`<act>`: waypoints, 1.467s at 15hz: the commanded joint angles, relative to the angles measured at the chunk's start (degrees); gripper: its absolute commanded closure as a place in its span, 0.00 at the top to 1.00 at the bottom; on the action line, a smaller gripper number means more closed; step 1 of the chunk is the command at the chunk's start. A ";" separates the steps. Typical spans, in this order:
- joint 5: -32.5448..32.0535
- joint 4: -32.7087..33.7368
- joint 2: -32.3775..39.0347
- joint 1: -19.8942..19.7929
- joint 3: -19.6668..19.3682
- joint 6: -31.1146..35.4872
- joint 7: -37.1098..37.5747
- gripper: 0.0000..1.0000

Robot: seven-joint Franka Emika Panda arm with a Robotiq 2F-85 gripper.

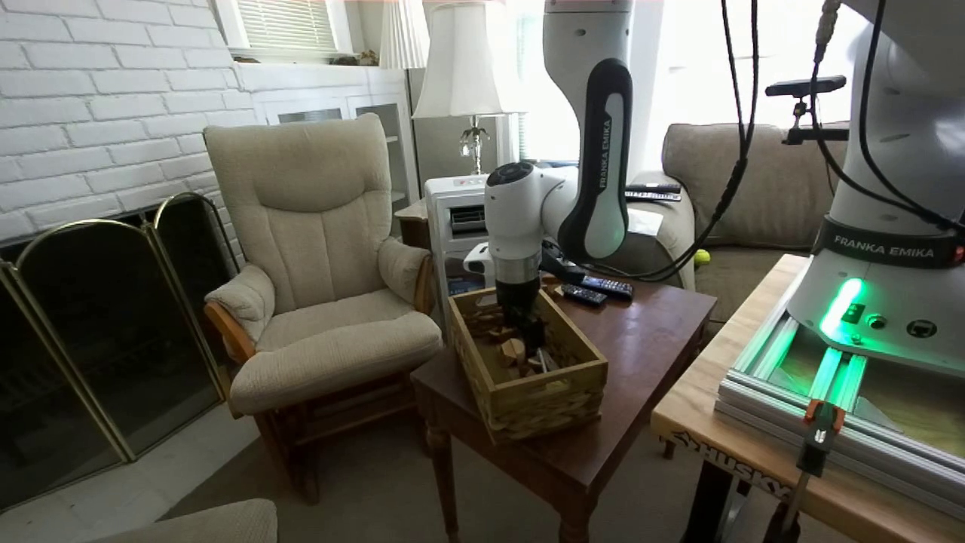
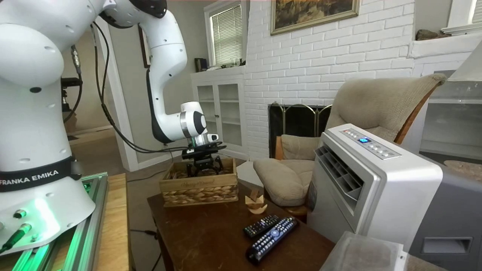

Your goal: Remove on object from the basket and put it on top of the tower of objects

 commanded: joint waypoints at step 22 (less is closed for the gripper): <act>0.46 6.14 6.29 4.52 -3.39 -4.96 1.62 0.53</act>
